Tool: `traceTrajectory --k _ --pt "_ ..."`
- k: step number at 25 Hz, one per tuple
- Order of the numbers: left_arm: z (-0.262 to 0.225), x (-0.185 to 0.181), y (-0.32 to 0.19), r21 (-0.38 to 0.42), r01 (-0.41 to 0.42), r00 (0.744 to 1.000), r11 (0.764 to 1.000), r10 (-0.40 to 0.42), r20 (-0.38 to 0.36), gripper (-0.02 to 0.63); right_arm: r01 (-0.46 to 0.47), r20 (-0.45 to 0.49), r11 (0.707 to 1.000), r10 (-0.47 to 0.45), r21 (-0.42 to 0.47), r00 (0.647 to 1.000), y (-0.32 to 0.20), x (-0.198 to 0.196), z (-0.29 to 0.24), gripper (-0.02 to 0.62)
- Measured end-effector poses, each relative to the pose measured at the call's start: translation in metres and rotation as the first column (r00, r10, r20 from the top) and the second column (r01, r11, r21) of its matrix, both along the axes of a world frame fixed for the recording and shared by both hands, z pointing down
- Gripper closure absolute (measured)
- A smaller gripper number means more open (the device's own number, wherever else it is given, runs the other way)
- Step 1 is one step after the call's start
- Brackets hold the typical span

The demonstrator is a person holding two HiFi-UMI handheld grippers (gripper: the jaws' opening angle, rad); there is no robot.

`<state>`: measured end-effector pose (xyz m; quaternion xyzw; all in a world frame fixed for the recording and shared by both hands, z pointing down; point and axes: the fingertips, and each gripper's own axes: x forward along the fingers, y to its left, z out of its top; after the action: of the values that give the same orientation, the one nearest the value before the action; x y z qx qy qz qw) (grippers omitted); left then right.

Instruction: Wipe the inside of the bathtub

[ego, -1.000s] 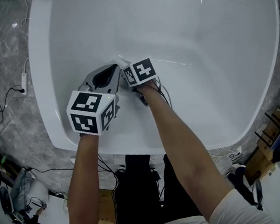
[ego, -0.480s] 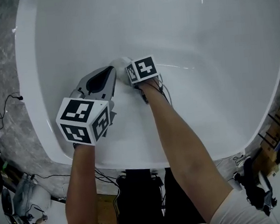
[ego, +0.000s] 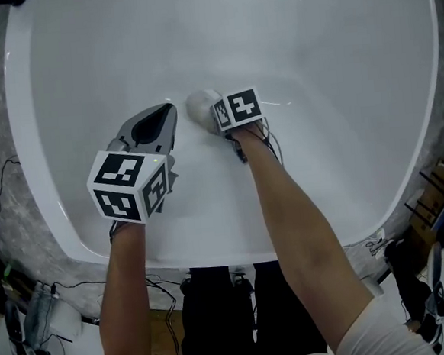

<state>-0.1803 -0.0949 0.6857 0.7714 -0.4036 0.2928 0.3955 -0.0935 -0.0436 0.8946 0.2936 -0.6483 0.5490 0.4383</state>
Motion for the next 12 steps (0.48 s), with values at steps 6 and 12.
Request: traceTrajectory --k 6,12 --pt "0.013 0.041 0.007 -0.026 -0.055 0.998 0.998 0.055 -0.005 0.600 -0.019 -0.036 1.000 0.018 -0.007 0.999 0.003 0.053 0.003 0.499" --pt "0.033 0.086 0.009 -0.056 -0.108 0.994 0.993 0.108 -0.011 0.600 -0.038 -0.086 0.999 0.037 -0.012 0.996 0.004 0.117 0.013 0.498"
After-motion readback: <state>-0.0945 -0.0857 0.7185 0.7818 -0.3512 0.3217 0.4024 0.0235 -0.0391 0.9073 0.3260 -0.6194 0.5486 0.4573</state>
